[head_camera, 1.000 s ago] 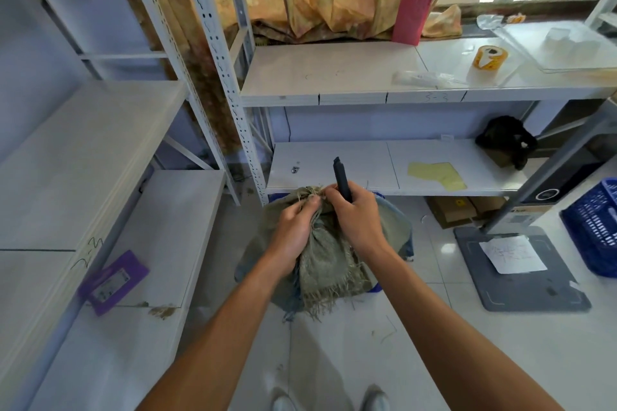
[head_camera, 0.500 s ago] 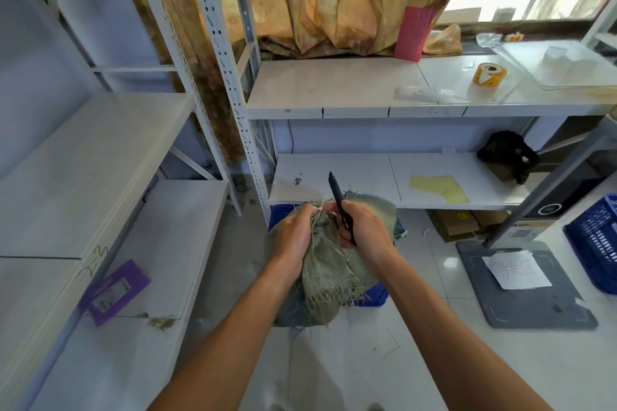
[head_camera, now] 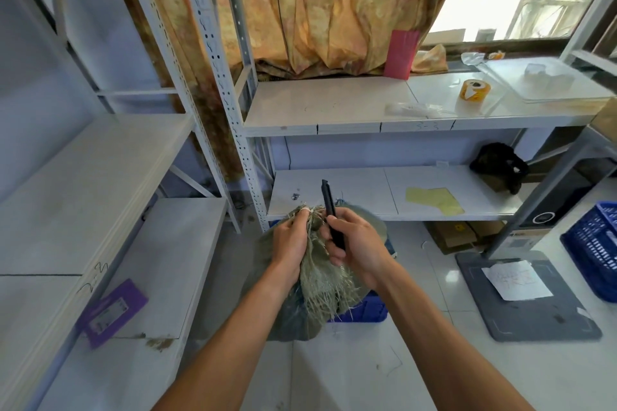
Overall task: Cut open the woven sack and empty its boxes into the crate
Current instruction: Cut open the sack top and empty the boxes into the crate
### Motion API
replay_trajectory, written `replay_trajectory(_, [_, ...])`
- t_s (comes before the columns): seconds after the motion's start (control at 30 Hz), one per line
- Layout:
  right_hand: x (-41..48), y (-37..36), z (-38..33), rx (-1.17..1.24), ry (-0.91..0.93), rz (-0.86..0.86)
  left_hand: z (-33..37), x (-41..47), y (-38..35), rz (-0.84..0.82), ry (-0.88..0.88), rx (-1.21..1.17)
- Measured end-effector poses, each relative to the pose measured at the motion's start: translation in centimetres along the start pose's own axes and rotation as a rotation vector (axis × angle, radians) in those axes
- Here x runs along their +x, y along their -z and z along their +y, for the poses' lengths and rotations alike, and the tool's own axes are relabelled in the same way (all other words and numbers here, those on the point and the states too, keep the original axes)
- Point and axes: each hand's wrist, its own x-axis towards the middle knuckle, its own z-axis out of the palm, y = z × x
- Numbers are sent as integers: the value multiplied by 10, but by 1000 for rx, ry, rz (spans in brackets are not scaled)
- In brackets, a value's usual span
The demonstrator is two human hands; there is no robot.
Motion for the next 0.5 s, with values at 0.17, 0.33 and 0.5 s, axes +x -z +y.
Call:
replay_trajectory(0.17, [-2,-4,3,-46,-15,-8,5,-6,-1,-54,-17,-15])
replay_trajectory(0.33, [-7,-12,2,-220,63,54,8,-10,-4,-63,-20,-33])
replay_trajectory(0.5, [-11,-15,1,-289,83,115,9,-11,-6,-90,-6,-62])
